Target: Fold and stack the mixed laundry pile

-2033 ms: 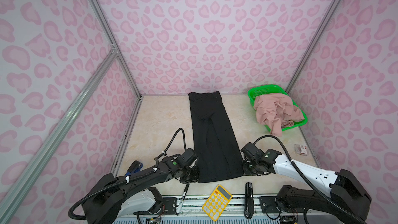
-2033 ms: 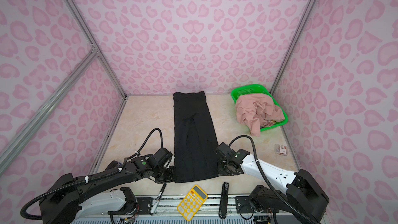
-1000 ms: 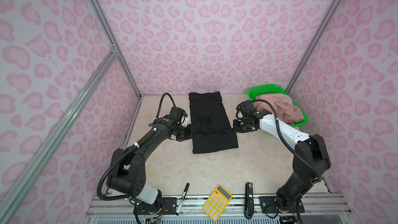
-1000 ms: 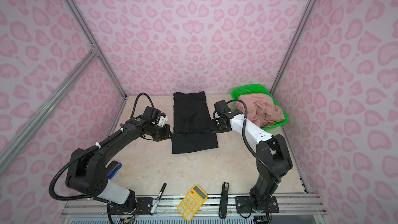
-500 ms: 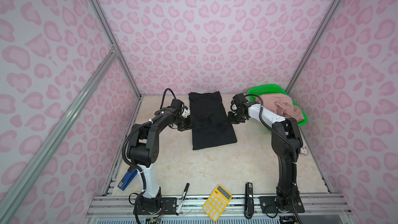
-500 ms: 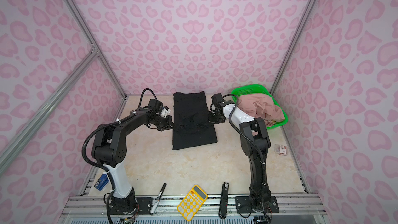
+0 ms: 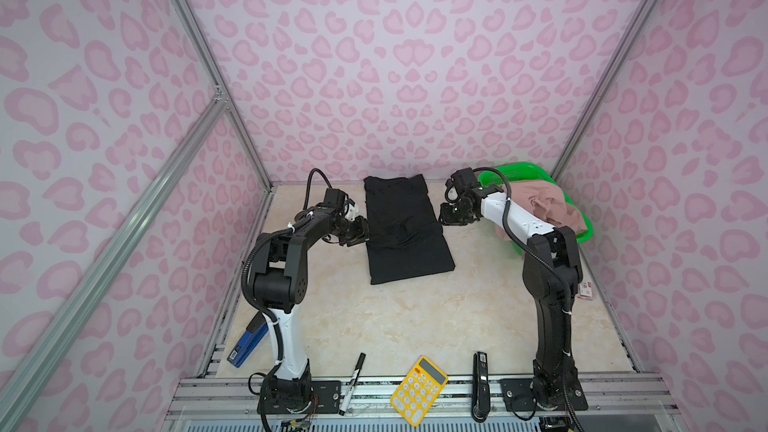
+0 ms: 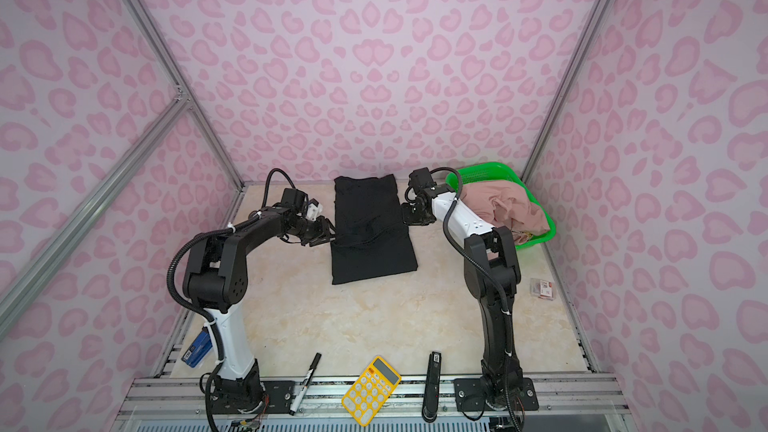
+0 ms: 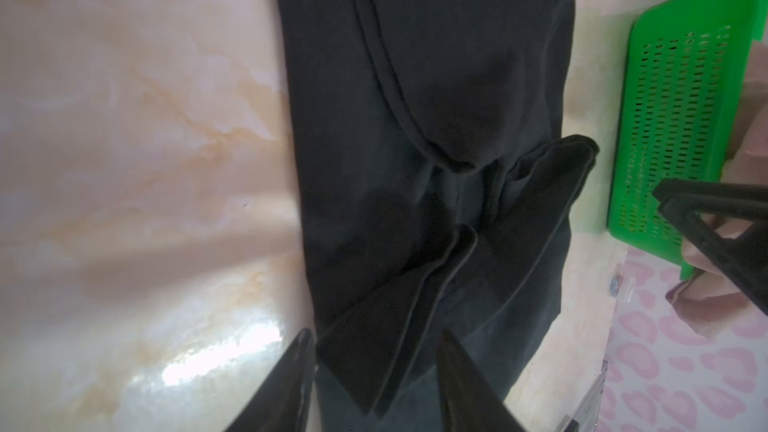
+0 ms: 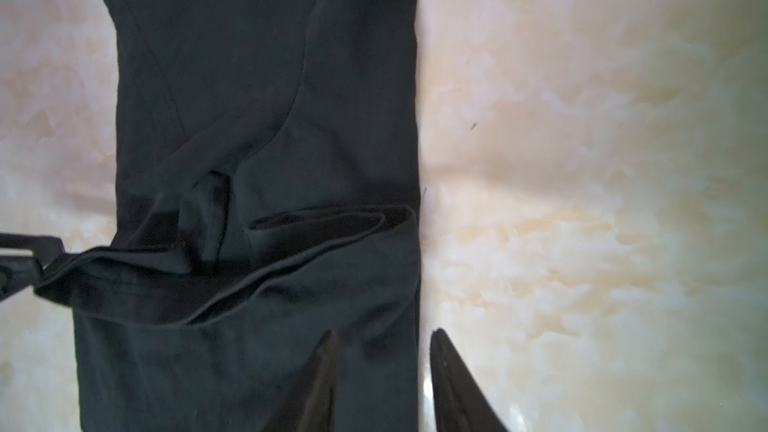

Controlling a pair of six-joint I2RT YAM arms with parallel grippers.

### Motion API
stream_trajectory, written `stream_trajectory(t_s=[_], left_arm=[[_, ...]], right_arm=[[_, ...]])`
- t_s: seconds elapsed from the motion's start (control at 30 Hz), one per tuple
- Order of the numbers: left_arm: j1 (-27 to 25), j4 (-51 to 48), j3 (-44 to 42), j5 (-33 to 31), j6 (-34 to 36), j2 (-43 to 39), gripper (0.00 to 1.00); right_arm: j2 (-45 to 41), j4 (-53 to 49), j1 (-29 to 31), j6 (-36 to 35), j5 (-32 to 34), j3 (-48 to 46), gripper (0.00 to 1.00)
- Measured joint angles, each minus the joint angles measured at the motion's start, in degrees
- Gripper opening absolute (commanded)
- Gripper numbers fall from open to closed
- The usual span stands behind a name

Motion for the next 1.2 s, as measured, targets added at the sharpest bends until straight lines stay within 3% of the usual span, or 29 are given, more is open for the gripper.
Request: stream_trajectory(t_s=[0.2, 0.47, 0.53, 0.6, 0.7, 1.0, 1.2], left_arm=[[0.4, 3.4, -3.3, -5.0, -1.5, -7.4, 0.5], [0.5, 2.2, -13.5, -10.9, -1.6, -17.4, 0.49], [0.4, 0.6, -15.7, -12.7, -1.2, -20.9, 0.54], [0.4, -0.8, -18.3, -14.6, -0.5, -24.6, 0.68], [0.5, -2.4, -23.3, -16.0, -0.4, -31.0, 0.75], [0.3, -5.5, -37.1, -16.2, -0.7, -47.5, 0.75], [0.2, -6.1, -39.1, -14.4, -1.3, -51.5, 0.76]], right_arm=[[-5.3, 0.4, 3.7, -6.3, -1.9, -6.7, 0.32], [-0.4, 0.9, 10.7, -8.8, -6.1, -6.3, 0.23], [2.4, 1.0, 12.2, -8.4, -6.5, -4.2, 0.21], [5.0, 1.4, 13.1, -8.1, -6.6, -1.8, 0.19], [9.0, 2.1, 13.7, -6.9, -6.6, 2.2, 0.16], [19.2, 3.3, 10.9, -2.7, -4.2, 16.0, 0.12], [23.3, 3.4, 8.4, -0.3, -3.4, 23.2, 0.14]])
